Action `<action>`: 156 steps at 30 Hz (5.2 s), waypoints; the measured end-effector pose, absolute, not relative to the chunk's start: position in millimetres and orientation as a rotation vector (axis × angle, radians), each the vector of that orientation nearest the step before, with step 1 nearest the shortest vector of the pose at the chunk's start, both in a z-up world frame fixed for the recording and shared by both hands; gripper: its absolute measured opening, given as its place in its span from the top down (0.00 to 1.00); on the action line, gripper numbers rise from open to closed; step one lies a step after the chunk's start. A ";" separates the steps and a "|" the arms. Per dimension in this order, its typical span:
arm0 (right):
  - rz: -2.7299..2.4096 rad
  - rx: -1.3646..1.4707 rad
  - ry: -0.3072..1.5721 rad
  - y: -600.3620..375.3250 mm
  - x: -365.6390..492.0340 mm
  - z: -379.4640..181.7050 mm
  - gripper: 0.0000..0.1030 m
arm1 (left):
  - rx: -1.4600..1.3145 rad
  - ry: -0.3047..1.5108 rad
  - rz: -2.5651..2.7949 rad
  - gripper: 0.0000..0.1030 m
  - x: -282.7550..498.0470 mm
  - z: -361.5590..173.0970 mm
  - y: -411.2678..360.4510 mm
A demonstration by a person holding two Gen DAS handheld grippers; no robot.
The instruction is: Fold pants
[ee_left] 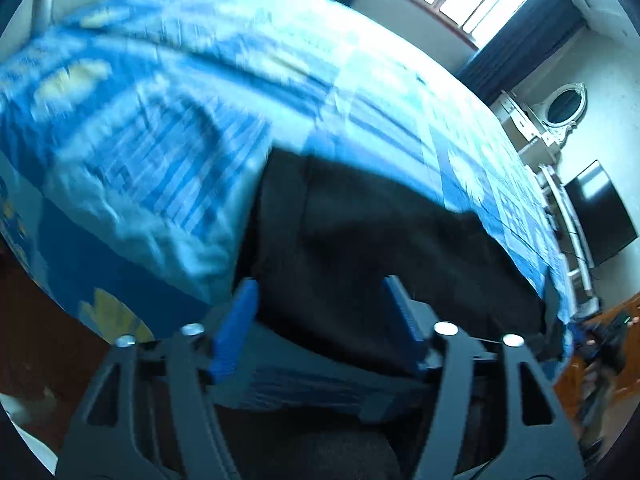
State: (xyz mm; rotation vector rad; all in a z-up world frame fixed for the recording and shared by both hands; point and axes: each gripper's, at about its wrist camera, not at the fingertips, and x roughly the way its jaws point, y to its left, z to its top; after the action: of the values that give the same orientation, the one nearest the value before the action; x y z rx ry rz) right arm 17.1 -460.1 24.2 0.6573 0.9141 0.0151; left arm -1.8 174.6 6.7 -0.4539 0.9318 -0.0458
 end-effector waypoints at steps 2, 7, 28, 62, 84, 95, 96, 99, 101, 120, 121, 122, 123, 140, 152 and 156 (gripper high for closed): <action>-0.085 0.644 0.884 -490.9 46.9 33.3 0.53 | -0.424 0.905 -0.038 0.28 2.3 13.4 170.7; -0.306 0.602 0.959 -549.7 131.2 13.6 0.53 | -0.419 0.960 -0.016 0.22 17.9 -0.8 160.2; -0.241 0.465 1.064 -698.8 24.5 -46.6 0.88 | -0.400 1.026 0.066 0.17 36.6 -33.3 147.7; -0.539 0.276 1.189 -550.6 213.8 -52.5 0.35 | -0.337 1.005 0.106 0.09 35.0 -41.1 133.2; -0.366 0.821 0.640 -666.0 -45.0 -0.9 0.92 | -0.363 1.003 0.127 0.08 32.8 -39.7 133.3; -0.364 1.172 0.569 -684.4 -88.0 -85.8 0.92 | -0.363 1.004 0.126 0.08 30.4 -38.8 131.7; -0.368 1.179 0.564 -684.1 -88.5 -85.9 0.92 | -0.368 1.004 0.125 0.08 30.4 -38.7 132.2; -0.405 1.211 0.532 -686.2 -97.8 -84.5 0.88 | -0.375 1.005 0.126 0.08 30.2 -38.9 132.5; -0.462 1.212 0.489 -691.2 -107.1 -80.5 0.67 | -0.375 1.006 0.127 0.08 30.5 -38.9 132.4; -0.413 1.100 0.557 -693.0 -65.3 -61.9 0.90 | -0.337 1.001 0.132 0.06 30.4 -41.2 126.7; -0.431 1.117 0.587 -696.3 -64.7 -74.5 0.90 | -0.339 1.001 0.133 0.06 30.3 -41.4 126.9; -0.437 1.142 0.605 -699.9 -63.8 -87.6 0.90 | -0.338 1.002 0.133 0.06 30.8 -41.7 126.8; -0.417 1.173 0.585 -702.7 -65.7 -96.0 0.90 | -0.334 1.003 0.132 0.05 31.2 -42.1 126.6; -0.355 1.050 0.635 -758.4 -63.3 -42.1 0.44 | -0.296 0.889 0.075 0.05 22.8 -16.9 114.8; -0.109 0.977 0.882 -741.3 -7.0 -70.7 0.36 | -0.332 0.965 0.080 0.05 25.9 -30.6 119.5; -0.071 0.775 1.020 -709.1 12.1 -63.6 0.55 | -0.316 0.987 0.093 0.05 27.6 -34.3 121.7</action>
State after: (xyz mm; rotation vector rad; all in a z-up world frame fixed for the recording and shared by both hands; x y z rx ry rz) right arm 12.1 -709.1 -63.6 0.7754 1.0200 -0.0713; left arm 27.6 121.7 -34.3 -0.3161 0.9867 0.0934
